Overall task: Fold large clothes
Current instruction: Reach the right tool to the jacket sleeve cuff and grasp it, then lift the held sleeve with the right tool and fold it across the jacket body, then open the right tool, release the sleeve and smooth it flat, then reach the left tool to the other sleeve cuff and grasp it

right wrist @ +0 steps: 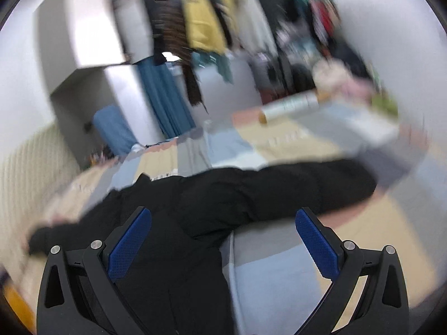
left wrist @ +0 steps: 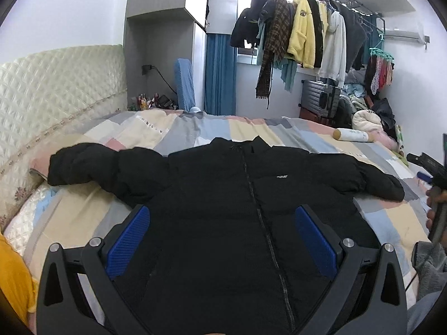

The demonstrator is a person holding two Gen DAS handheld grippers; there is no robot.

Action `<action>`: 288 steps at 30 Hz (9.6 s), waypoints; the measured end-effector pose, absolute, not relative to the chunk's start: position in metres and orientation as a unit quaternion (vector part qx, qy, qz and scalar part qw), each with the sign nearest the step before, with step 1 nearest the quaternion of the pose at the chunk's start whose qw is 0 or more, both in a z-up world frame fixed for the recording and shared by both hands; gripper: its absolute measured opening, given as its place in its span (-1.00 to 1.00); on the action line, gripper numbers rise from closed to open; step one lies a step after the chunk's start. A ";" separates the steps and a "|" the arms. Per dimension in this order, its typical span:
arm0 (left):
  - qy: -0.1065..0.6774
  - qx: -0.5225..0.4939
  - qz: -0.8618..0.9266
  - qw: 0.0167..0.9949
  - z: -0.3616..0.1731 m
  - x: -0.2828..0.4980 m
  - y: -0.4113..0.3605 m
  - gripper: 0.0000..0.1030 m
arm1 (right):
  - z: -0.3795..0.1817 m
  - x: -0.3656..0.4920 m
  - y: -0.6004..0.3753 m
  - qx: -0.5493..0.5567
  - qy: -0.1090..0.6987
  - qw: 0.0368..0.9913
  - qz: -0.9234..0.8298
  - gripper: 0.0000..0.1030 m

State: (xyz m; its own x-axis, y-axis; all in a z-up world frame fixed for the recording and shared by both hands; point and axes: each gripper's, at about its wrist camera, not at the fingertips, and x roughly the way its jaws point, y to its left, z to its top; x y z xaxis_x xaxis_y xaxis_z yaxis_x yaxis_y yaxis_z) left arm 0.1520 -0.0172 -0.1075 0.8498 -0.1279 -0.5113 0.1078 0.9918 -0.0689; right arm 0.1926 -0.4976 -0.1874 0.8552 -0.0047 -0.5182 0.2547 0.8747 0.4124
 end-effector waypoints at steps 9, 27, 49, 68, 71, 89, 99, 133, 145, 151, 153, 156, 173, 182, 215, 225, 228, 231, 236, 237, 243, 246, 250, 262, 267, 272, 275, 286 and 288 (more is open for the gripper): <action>0.304 -0.005 -0.079 0.949 -0.151 0.172 -0.028 1.00 | -0.275 0.227 -0.609 0.350 0.288 0.879 -0.147 1.00; 0.339 -0.059 -0.052 0.938 -0.195 0.209 -0.032 1.00 | -0.367 0.236 -0.738 0.487 0.198 0.810 -0.261 0.94; 0.348 -0.035 -0.023 0.936 -0.202 0.222 -0.030 1.00 | -0.283 0.265 -0.751 0.394 0.189 0.870 -0.228 -0.70; 0.259 -0.032 -0.060 0.964 -0.149 0.174 0.010 1.00 | -0.024 0.242 -0.598 0.265 0.094 0.947 -0.157 -0.76; 0.247 -0.039 -0.069 0.966 -0.144 0.168 0.020 1.00 | 0.015 0.247 -0.549 0.220 0.089 0.962 -0.135 -0.76; 0.210 -0.064 -0.031 0.975 -0.137 0.157 0.083 1.00 | 0.033 0.322 -0.208 0.055 0.133 0.985 0.090 -0.76; 0.228 -0.099 -0.005 0.969 -0.146 0.164 0.124 1.00 | -0.085 0.352 -0.062 -0.008 0.224 0.953 0.202 -0.72; 0.268 -0.150 -0.017 0.951 -0.191 0.200 0.143 1.00 | -0.227 0.364 0.006 -0.038 0.366 0.898 0.240 0.23; 0.263 -0.126 -0.025 0.956 -0.187 0.197 0.123 1.00 | -0.138 0.316 -0.067 -0.028 0.277 0.934 0.223 0.25; 0.271 -0.113 -0.033 0.955 -0.189 0.199 0.108 1.00 | -0.124 0.296 -0.122 -0.011 0.256 0.947 0.195 0.25; 0.269 -0.112 -0.035 0.956 -0.188 0.198 0.106 1.00 | -0.125 0.291 -0.139 -0.009 0.254 0.949 0.187 0.25; 0.263 -0.115 -0.045 0.957 -0.186 0.195 0.100 1.00 | -0.133 0.282 -0.171 -0.005 0.253 0.954 0.163 0.25; 0.274 -0.112 -0.058 0.953 -0.195 0.202 0.070 1.00 | -0.247 0.276 -0.311 0.068 0.316 0.943 0.075 0.25; 0.287 -0.097 -0.050 0.952 -0.197 0.206 0.057 1.00 | -0.277 0.287 -0.312 0.035 0.360 0.930 0.064 0.25; 0.297 -0.094 -0.047 0.949 -0.202 0.207 0.047 1.00 | -0.282 0.321 -0.359 0.080 0.311 0.947 -0.011 -0.61; 0.287 -0.080 -0.043 0.954 -0.193 0.196 0.041 1.00 | -0.277 0.297 -0.350 0.078 0.330 0.941 0.014 0.00; 0.282 -0.082 -0.044 0.955 -0.188 0.188 0.044 1.00 | -0.266 0.280 -0.341 0.072 0.329 0.941 0.028 0.10; 0.267 -0.088 -0.049 0.958 -0.180 0.176 0.047 1.00 | -0.246 0.257 -0.325 0.066 0.323 0.943 0.044 0.10; 0.246 -0.082 -0.046 0.965 -0.171 0.160 0.051 1.00 | -0.212 0.223 -0.301 0.066 0.303 0.949 0.061 0.10; 0.241 -0.081 -0.048 0.966 -0.169 0.156 0.053 1.00 | -0.205 0.210 -0.295 0.061 0.294 0.952 0.064 0.10; 0.232 -0.079 -0.050 0.968 -0.164 0.143 0.051 1.00 | -0.192 0.156 -0.275 0.062 0.274 0.956 0.087 0.14; 0.227 -0.076 -0.051 0.970 -0.163 0.142 0.048 1.00 | -0.188 0.125 -0.266 0.062 0.264 0.957 0.101 0.14; 0.228 -0.076 -0.047 0.970 -0.165 0.145 0.048 1.00 | -0.183 0.091 -0.258 0.056 0.248 0.961 0.111 0.15; 0.234 -0.111 -0.034 0.965 -0.147 0.170 0.073 1.00 | -0.190 0.069 -0.243 0.025 0.222 0.965 0.140 0.37; 0.235 -0.158 -0.028 0.958 -0.133 0.200 0.114 1.00 | -0.195 0.066 -0.243 0.022 0.228 0.963 0.143 0.51; 0.259 -0.190 0.003 0.947 -0.145 0.243 0.188 1.00 | -0.198 0.067 -0.240 0.016 0.231 0.964 0.132 0.68; 0.265 -0.215 0.037 0.939 -0.157 0.262 0.244 0.99 | -0.202 0.069 -0.243 0.026 0.237 0.963 0.123 0.80; 0.250 -0.370 0.098 0.889 -0.236 0.308 0.421 0.98 | -0.209 0.112 -0.242 0.078 0.289 0.952 0.066 1.00; 0.254 -0.379 0.098 0.884 -0.252 0.324 0.436 0.98 | -0.209 0.121 -0.235 0.074 0.294 0.951 0.058 1.00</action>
